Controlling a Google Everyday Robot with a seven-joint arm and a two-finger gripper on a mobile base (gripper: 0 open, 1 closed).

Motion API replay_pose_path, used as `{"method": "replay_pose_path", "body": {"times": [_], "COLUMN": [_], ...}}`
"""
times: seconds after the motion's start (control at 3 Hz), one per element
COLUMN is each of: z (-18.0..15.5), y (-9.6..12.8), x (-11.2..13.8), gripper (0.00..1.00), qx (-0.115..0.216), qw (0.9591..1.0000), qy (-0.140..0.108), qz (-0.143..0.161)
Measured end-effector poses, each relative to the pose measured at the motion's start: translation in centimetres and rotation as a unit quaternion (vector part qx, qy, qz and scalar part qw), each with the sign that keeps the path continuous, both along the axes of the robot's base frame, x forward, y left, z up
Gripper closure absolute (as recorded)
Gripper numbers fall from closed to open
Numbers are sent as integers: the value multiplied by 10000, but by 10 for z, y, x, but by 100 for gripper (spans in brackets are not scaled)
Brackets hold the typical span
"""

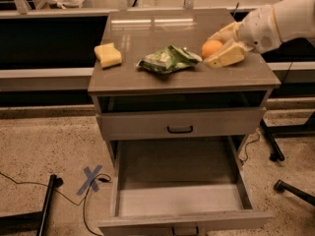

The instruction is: Place orange into middle drawer

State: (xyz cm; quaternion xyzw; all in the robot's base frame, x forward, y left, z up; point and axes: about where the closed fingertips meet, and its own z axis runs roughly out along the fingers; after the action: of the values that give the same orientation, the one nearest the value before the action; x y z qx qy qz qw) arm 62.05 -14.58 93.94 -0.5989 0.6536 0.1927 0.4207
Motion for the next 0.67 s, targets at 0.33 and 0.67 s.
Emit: {"method": "replay_pose_path", "body": {"times": [0.33, 0.67], "z": [-28, -29], "y": [-10, -9], "x": [-26, -26], "gripper": [100, 100], "qx": [-91, -92], "qw": [9994, 9994], "qy": [317, 324], "qz": [-79, -72]}}
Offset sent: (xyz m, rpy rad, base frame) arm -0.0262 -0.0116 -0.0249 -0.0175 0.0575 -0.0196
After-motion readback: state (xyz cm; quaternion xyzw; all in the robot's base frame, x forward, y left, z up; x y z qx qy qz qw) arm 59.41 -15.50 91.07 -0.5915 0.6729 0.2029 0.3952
